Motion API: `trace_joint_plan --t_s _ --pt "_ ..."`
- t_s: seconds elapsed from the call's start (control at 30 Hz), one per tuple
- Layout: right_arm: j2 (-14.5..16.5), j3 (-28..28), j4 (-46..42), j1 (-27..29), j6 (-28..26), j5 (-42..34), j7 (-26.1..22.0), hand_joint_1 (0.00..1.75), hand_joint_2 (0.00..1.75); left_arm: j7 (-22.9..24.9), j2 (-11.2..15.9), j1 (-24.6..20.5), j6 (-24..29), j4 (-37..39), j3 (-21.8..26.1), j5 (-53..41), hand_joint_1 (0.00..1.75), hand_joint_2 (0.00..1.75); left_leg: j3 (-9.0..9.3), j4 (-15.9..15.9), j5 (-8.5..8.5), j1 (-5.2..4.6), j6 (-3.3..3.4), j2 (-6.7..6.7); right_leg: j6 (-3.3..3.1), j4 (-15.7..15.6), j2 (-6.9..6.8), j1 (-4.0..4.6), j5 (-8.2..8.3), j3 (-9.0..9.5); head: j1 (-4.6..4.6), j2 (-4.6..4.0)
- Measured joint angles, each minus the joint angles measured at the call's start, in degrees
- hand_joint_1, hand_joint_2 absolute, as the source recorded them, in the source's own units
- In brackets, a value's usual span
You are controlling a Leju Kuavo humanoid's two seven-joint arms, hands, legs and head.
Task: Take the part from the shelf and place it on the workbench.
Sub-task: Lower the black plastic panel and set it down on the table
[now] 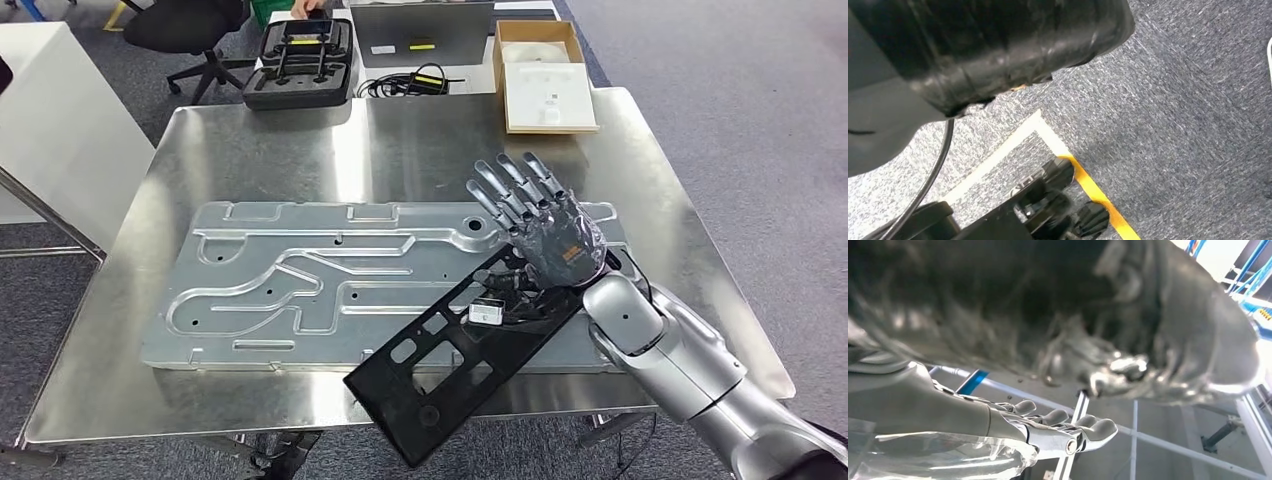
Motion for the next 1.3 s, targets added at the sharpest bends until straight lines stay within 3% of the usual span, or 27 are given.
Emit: trace_joint_plan --t_s 0.07,0.17,0.23,0.3,0.33,0.37,0.4,0.5,0.53,0.6,0.67,0.7,0.73,0.8,0.83,0.87,0.9,0.97,1.03,1.07,1.1,1.17,1.2,1.23,1.3 --pt "0.0 -0.4 -0.6 0.1 -0.1 0.0 0.2 0.00 0.00 0.0 0.0 -0.2 -0.3 0.0 0.0 0.0 0.00 0.00 1.37 -2.9 0.66 -0.20 0.46 -0.12 0.62 0.0 0.09 0.16 0.17 -0.23 0.06 0.00" --pt "0.0 -1.1 -2.0 0.2 -0.1 0.0 0.4 0.00 0.00 0.1 0.1 -0.2 -0.7 0.0 0.0 -0.3 0.00 0.00 1.28 -3.6 1.45 -0.23 1.60 -0.08 1.54 0.2 0.04 0.00 -0.15 -0.47 0.10 0.00" --pt "0.0 -1.6 -2.9 0.4 -0.1 0.0 0.5 0.00 0.00 0.2 0.0 -0.4 -1.0 0.0 0.0 -0.5 0.00 0.00 1.08 -4.3 2.20 -0.13 2.54 0.03 1.80 3.5 0.00 -0.08 -3.35 -1.56 0.29 0.00" --pt "0.0 -2.0 -3.8 0.6 0.0 0.0 0.5 0.00 0.00 0.4 0.0 -0.4 -1.1 0.0 0.0 -0.5 0.00 0.00 0.39 -4.3 2.79 -0.29 3.01 0.09 1.85 10.3 -0.01 0.02 -7.99 -3.73 0.47 -0.01" --pt "0.0 -2.2 -4.1 0.9 0.0 0.0 0.6 0.00 0.00 0.4 0.0 -0.4 -1.2 0.0 0.0 -0.5 0.00 0.00 -0.05 -4.3 3.11 -0.37 3.11 0.10 1.88 13.2 -0.01 0.06 -9.41 -4.45 0.50 -0.01" --pt "0.0 -2.3 -4.5 1.2 0.0 0.0 0.6 0.00 0.00 0.5 0.0 -0.4 -1.3 0.0 0.0 -0.5 0.00 0.00 -0.54 -4.2 3.47 -0.44 3.15 0.10 1.88 14.5 -0.02 0.07 -9.78 -4.35 0.50 -0.01" --pt "0.0 -2.4 -4.9 1.4 -0.1 0.0 0.7 0.00 0.00 0.5 0.0 -0.3 -1.4 0.0 0.0 -0.5 0.00 0.00 -1.05 -4.1 3.82 -0.47 3.13 0.09 1.84 13.6 -0.02 0.07 -9.09 -3.22 0.51 -0.01" --pt "0.0 -2.8 -6.1 1.7 -0.3 0.1 1.0 0.00 0.00 0.5 0.0 -0.2 -1.5 0.0 0.0 -0.5 0.00 0.00 -2.52 -3.6 4.86 -0.51 2.67 0.02 1.56 3.2 -0.02 0.25 -5.57 3.56 0.48 0.00" --pt "0.1 -3.0 -6.5 1.9 -0.5 0.1 1.1 0.00 0.00 0.5 0.0 -0.2 -1.5 0.0 0.0 -0.5 0.00 0.00 -2.80 -3.4 5.21 -0.54 2.37 -0.01 1.45 0.9 0.01 0.43 -4.97 4.87 0.47 0.00" --pt "0.1 -3.3 -7.2 2.2 -0.8 0.1 1.3 0.00 0.00 0.5 -0.1 -0.1 -1.6 0.0 0.0 -0.5 0.00 0.00 -3.02 -3.5 6.06 -0.53 1.66 -0.05 1.18 -0.1 0.08 0.88 -4.28 5.06 0.51 0.00" --pt "0.3 -3.6 -7.8 2.6 -1.1 0.1 1.5 0.00 0.00 0.6 0.0 0.1 -1.6 0.0 0.0 -0.5 0.00 0.00 -3.37 -3.6 6.30 -0.53 0.96 -0.15 0.44 -0.4 0.00 0.64 -3.35 4.33 0.63 0.00" --pt "0.4 -3.7 -8.1 2.9 -1.3 0.1 1.6 0.00 0.00 0.6 0.0 0.1 -1.6 0.0 0.0 -0.5 0.00 0.00 -3.89 -2.8 5.03 -0.50 0.59 -0.14 -0.07 -0.5 -0.09 0.45 -2.69 3.82 0.56 0.00" --pt "0.5 -3.8 -8.4 3.0 -1.4 0.1 1.7 0.00 0.00 0.6 0.0 0.2 -1.6 0.0 0.0 -0.5 0.00 0.00 -4.68 -0.8 2.69 -0.44 0.22 -0.12 -0.51 -0.7 -0.19 0.25 -1.97 3.15 0.46 0.00" --pt "0.6 -3.9 -8.8 3.3 -1.6 0.1 1.8 0.00 0.00 0.7 0.0 0.2 -1.6 0.0 0.0 -0.5 0.00 0.00 -6.47 5.9 -3.30 -0.16 -0.41 0.01 -1.00 -0.7 -0.29 0.25 -0.69 1.60 0.24 -0.01" --pt "0.6 -3.9 -9.0 3.4 -1.6 0.1 1.9 0.00 0.00 0.7 0.0 0.2 -1.6 0.0 0.0 -0.5 0.00 0.00 -6.98 9.4 -5.09 -0.05 -0.65 0.02 -1.00 -0.7 -0.31 0.28 -0.06 0.76 0.22 -0.01" --pt "0.7 -3.9 -9.1 3.5 -1.6 0.1 1.9 0.00 0.00 0.7 0.0 0.2 -1.6 0.0 0.0 -0.5 0.00 0.00 -6.91 11.7 -5.44 0.04 -0.82 0.02 -0.96 -0.6 -0.32 0.30 0.58 -0.12 0.23 -0.01" --pt "0.7 -4.0 -9.1 3.7 -1.7 0.1 1.9 0.00 0.00 0.7 0.0 0.2 -1.6 0.0 0.0 -0.4 0.00 0.00 -6.04 12.5 -4.60 0.10 -0.90 0.02 -0.87 -0.6 -0.32 0.32 1.22 -1.01 0.21 0.00" --pt "0.7 -4.1 -9.4 3.9 -1.8 0.1 1.9 0.00 0.00 0.7 0.0 0.2 -1.5 0.0 0.0 -0.4 0.00 0.00 -1.53 8.8 -2.02 0.14 -0.68 0.02 -0.59 -0.5 -0.31 0.34 2.48 -2.65 0.21 0.00" --pt "0.7 -4.5 -10.0 4.1 -2.2 0.1 2.1 0.00 0.00 0.6 0.0 0.0 -1.4 0.0 0.0 -0.4 0.00 0.00 4.75 0.8 -2.61 -0.08 -0.05 -0.03 -0.12 -0.4 -0.35 0.44 3.51 -3.66 0.26 0.00" --pt "0.7 -4.8 -10.2 4.2 -2.6 0.1 2.3 0.00 0.00 0.6 0.0 -0.1 -1.4 0.0 0.0 -0.3 0.00 0.00 6.73 -2.3 -3.40 -0.26 0.30 -0.06 0.18 -0.5 -0.41 0.45 4.05 -3.84 0.30 0.00" --pt "0.7 -5.1 -10.5 4.4 -3.0 0.2 2.5 0.00 0.00 0.5 0.0 -0.2 -1.3 0.0 0.0 -0.3 0.00 0.00 7.70 -4.2 -3.97 -0.49 0.66 -0.08 0.53 -0.8 -0.47 0.40 4.62 -3.94 0.28 0.00" --pt "0.8 -5.4 -10.9 5.1 -3.7 0.2 2.9 0.00 0.00 0.3 0.0 0.0 -1.2 0.0 0.0 -0.1 0.00 0.00 7.38 -5.3 -3.03 -0.55 1.48 0.05 1.24 -1.3 -0.43 0.25 5.41 -4.05 0.28 -0.01" --pt "0.8 -5.6 -11.1 5.6 -4.0 0.2 3.1 0.00 0.00 0.3 0.0 0.1 -1.1 0.0 0.0 0.0 0.00 0.00 7.13 -5.6 -2.32 -0.48 1.97 0.15 1.48 -0.8 -0.38 0.20 4.58 -4.37 0.34 -0.01" --pt "0.8 -5.8 -11.4 6.2 -4.1 0.2 3.3 0.00 0.00 0.2 0.0 0.1 -0.9 0.0 0.0 0.1 0.00 0.00 6.72 -5.9 -1.55 -0.36 2.46 0.26 1.62 0.7 -0.31 0.19 2.66 -4.92 0.54 -0.01" --pt "0.8 -6.3 -12.0 7.0 -4.2 0.2 3.4 0.00 0.00 0.1 -0.1 0.2 -0.8 0.0 0.0 0.2 0.00 0.00 5.47 -6.1 -0.22 -0.36 3.05 0.35 1.71 6.9 -0.28 0.15 -3.28 -6.58 0.84 0.00"
